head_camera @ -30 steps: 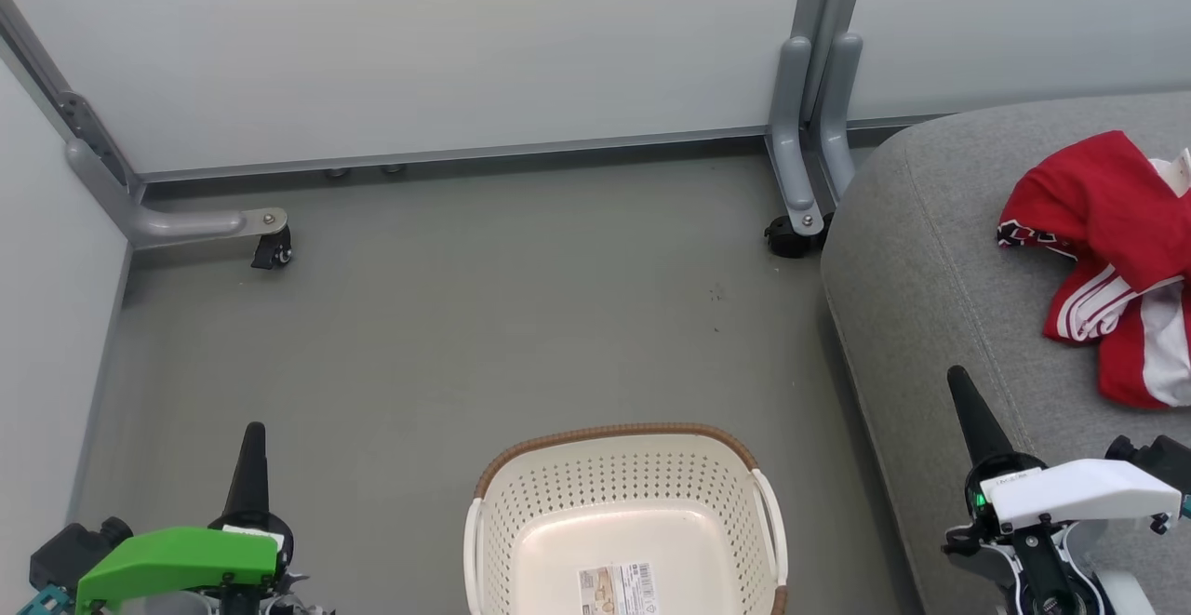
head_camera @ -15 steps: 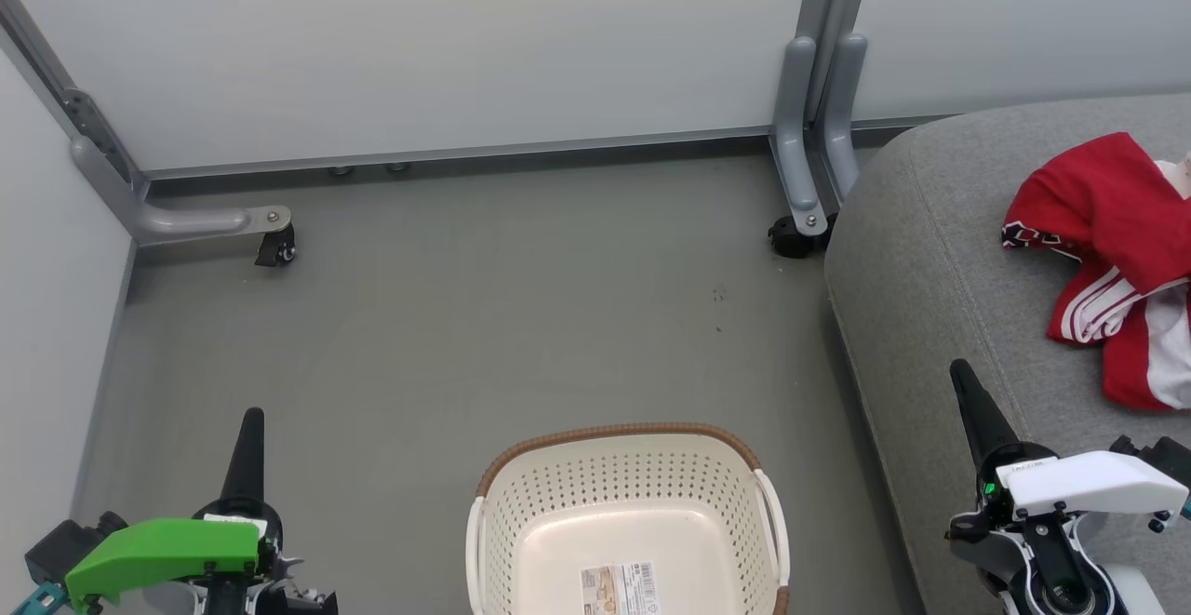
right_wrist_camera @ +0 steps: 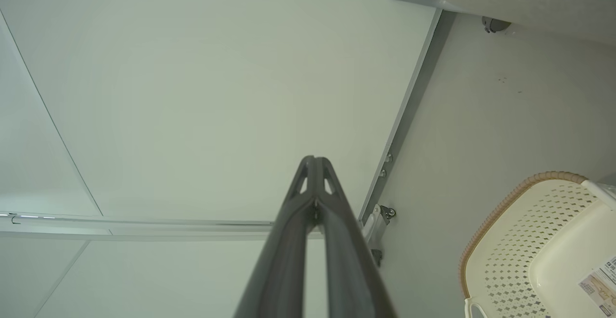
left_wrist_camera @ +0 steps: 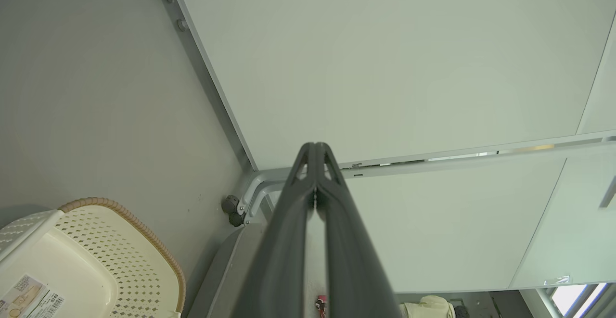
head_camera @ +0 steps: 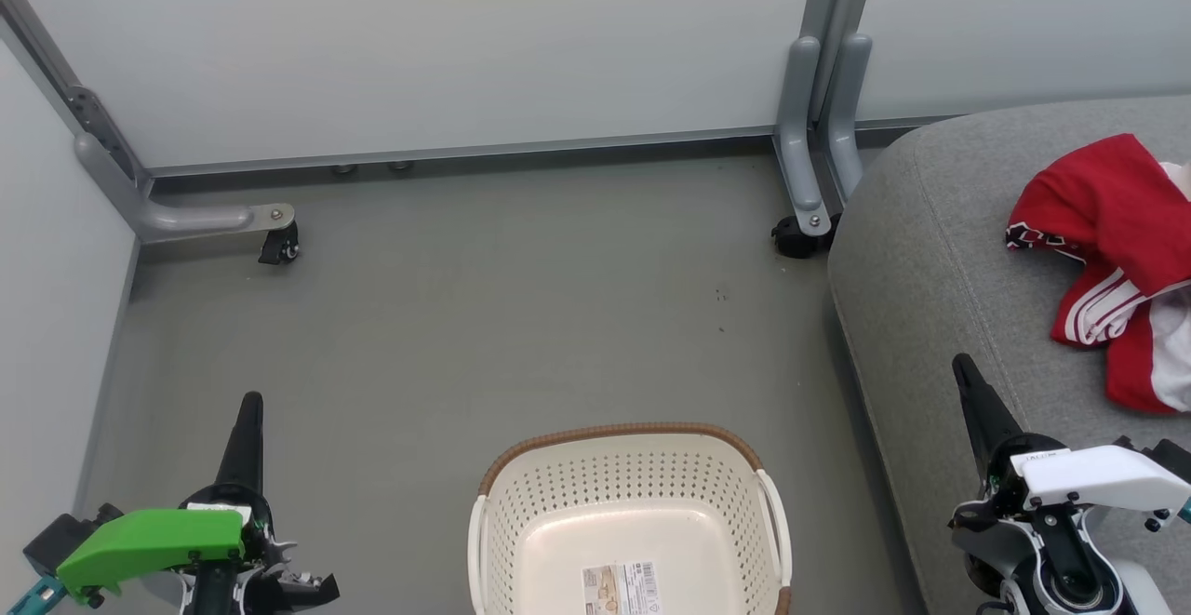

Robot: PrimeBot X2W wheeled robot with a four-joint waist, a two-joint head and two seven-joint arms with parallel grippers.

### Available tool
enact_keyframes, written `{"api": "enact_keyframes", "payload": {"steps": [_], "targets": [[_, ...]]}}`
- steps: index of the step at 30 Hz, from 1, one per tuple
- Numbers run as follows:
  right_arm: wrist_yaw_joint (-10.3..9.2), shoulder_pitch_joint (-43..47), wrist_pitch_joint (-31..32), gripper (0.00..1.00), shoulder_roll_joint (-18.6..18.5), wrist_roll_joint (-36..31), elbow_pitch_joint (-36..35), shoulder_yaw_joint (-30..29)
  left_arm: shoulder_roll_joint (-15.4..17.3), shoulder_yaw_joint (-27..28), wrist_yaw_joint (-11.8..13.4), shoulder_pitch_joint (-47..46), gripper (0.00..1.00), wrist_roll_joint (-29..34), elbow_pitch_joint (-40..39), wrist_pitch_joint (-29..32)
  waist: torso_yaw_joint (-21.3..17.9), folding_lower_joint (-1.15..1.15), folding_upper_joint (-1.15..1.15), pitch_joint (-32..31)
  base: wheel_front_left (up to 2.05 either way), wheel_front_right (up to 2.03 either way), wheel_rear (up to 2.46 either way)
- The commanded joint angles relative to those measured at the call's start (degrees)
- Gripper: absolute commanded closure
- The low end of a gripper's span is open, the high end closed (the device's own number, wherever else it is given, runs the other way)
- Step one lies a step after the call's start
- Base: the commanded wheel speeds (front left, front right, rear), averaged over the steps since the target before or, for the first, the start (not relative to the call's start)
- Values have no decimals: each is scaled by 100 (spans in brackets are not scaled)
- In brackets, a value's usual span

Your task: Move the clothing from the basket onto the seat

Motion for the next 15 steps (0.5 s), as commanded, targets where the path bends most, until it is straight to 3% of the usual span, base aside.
{"api": "enact_keyframes", "payload": {"steps": [1, 15], "targets": [[4, -114, 29, 100, -12, 125, 15, -24, 1, 37, -48, -113, 100, -137, -31, 29, 3, 0, 0, 0, 0, 0, 0], [4, -219, 128, 100, 2, 676, 154, -99, -26, 97, -92, -196, 100, -692, -30, 175, 34, 0, 0, 4, 0, 0, 0]]}}
